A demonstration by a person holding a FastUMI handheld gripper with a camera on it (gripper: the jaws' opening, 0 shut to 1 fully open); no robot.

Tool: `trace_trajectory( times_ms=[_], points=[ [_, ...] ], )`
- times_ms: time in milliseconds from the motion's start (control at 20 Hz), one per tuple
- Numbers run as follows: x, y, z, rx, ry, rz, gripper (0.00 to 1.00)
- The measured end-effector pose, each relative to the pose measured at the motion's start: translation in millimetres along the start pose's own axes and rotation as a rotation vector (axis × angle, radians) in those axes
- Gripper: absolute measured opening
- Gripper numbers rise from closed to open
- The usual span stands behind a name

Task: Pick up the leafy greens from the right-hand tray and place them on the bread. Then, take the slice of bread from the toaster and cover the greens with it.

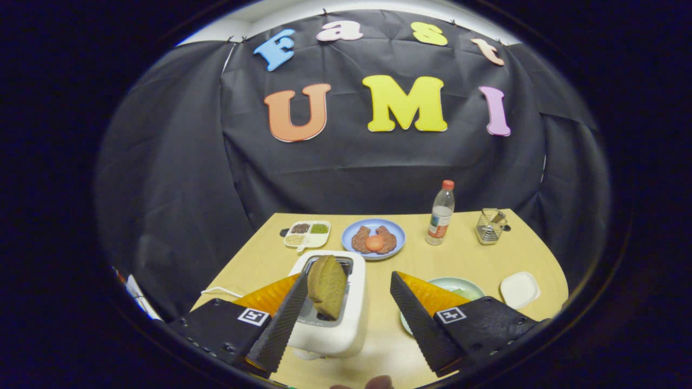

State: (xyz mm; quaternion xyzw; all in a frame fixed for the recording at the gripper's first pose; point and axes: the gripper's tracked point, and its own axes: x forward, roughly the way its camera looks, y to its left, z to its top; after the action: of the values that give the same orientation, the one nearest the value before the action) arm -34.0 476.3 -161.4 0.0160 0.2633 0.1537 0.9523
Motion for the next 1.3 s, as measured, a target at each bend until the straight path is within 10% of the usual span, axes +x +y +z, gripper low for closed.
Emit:
trace_trajectory(
  times_ms=[300, 650, 750, 1300],
  points=[
    [53.3, 15.2, -22.0, -0.021, 0.087, -0.088, 0.92],
    [74.4, 9.2, -30.4, -0.008, 0.151, -0.121, 0.18],
    [68.1, 10.3, -22.7, 0.001, 0.147, -0.099, 0.11],
    [-19.9, -80.4, 80.4, 0.112, -0.087, -0.053, 0.1]
  ],
)
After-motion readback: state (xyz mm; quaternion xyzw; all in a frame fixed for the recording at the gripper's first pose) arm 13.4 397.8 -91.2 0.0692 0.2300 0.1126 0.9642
